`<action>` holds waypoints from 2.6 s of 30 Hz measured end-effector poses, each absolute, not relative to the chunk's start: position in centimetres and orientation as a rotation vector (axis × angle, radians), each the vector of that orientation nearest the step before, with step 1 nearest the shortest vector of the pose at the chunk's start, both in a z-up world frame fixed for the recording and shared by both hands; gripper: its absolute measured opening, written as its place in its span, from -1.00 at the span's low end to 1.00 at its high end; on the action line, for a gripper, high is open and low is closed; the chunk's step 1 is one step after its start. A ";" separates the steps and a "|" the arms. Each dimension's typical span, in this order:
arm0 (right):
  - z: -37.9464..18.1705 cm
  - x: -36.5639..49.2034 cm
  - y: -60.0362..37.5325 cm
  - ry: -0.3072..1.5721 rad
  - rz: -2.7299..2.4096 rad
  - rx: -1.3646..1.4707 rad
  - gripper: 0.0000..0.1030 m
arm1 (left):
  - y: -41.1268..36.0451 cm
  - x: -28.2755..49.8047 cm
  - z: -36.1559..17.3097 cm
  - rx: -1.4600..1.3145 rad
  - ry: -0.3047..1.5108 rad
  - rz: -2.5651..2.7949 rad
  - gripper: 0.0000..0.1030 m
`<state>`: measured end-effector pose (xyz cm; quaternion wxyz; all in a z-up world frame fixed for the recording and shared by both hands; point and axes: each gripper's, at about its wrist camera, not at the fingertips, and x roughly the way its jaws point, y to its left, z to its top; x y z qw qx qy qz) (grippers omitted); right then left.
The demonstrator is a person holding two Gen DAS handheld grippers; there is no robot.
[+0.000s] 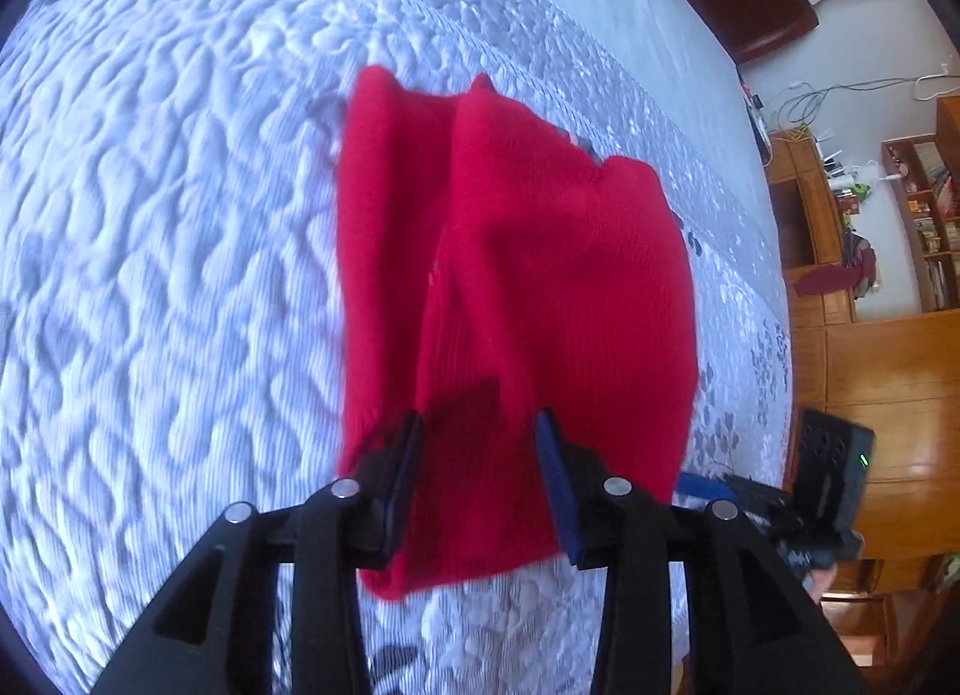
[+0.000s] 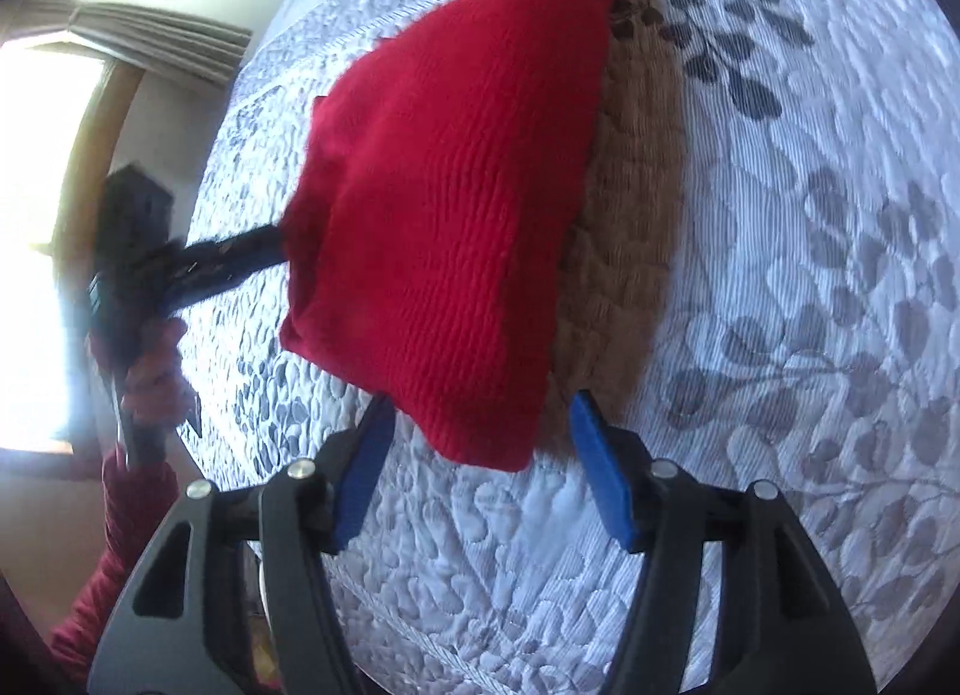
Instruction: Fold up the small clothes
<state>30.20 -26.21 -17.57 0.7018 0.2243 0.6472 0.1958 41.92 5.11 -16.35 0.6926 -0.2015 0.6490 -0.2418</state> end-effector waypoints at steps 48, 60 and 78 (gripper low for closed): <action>-21.5 31.3 -22.7 1.524 0.523 0.576 -0.68 | 9.9 38.0 -20.2 -0.586 1.465 -0.464 -0.87; -21.4 30.8 -22.3 1.544 0.401 0.320 -0.65 | 6.5 36.8 -19.5 -0.322 1.482 -0.435 -0.80; -17.2 32.2 -24.0 1.396 0.331 0.246 -0.25 | 2.1 50.2 -13.5 -0.120 1.293 -0.307 0.09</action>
